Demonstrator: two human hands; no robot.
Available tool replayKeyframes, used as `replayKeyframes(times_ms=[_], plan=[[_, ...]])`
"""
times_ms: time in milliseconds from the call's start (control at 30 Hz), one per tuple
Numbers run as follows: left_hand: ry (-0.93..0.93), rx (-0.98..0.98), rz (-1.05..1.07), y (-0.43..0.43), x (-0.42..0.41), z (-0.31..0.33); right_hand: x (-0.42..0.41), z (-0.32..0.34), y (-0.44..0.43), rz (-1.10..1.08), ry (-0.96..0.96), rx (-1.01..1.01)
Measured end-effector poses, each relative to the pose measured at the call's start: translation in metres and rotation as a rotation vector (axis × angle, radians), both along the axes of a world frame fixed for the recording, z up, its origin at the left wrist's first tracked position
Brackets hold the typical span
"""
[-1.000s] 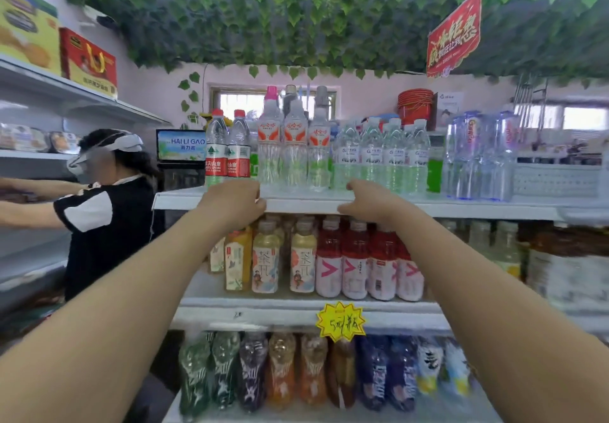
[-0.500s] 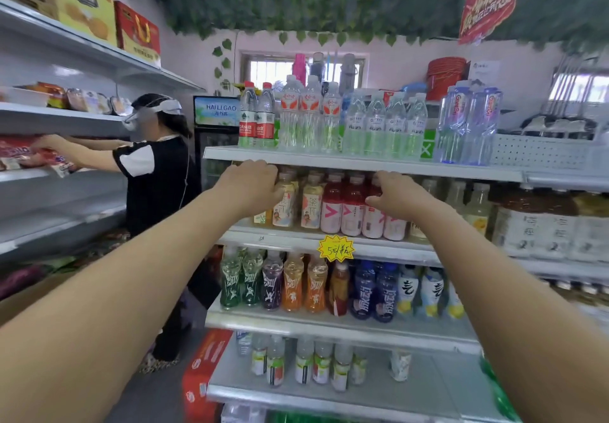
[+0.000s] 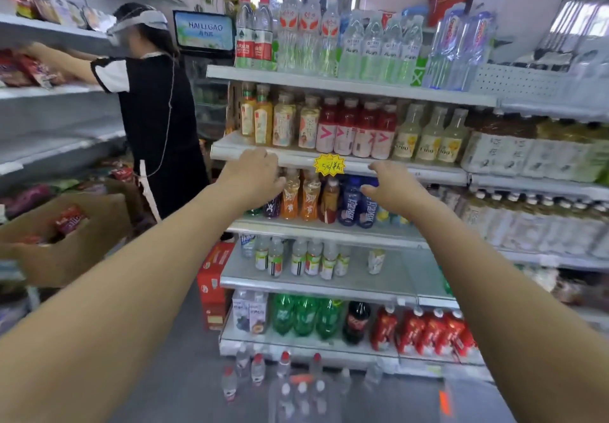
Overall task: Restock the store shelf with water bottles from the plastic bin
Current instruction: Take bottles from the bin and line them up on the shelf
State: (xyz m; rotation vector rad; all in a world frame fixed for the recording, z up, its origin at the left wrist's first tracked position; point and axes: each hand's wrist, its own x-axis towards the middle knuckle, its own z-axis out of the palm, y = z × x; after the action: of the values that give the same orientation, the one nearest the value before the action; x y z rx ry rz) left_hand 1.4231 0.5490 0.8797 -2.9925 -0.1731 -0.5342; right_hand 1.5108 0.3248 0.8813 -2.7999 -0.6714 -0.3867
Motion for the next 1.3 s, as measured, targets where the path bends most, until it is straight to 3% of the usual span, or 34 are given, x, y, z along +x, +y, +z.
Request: replayKeyframes(times_ms=[233, 533, 633, 1100, 1300], plan=[[0.082, -0.124, 0.060, -0.016, -0.016, -0.068, -0.009, -0.090, -0.021, -0.053, 0.110, -0.051], [0.251, -0.105, 0.118, -0.051, 0.023, -0.194, 0.032, -0.225, -0.042, 0.009, 0.363, -0.098], [0.316, -0.085, 0.176, -0.058, 0.042, -0.246, 0.051, -0.275, -0.045, 0.038, 0.452, -0.152], [0.676, -0.400, 0.226, -0.080, 0.077, -0.509, 0.083, -0.528, -0.039, 0.031, 0.786, -0.323], [0.787, -0.569, 0.219, -0.078, 0.097, -0.658, 0.081, -0.674, -0.032, -0.092, 0.990, -0.213]])
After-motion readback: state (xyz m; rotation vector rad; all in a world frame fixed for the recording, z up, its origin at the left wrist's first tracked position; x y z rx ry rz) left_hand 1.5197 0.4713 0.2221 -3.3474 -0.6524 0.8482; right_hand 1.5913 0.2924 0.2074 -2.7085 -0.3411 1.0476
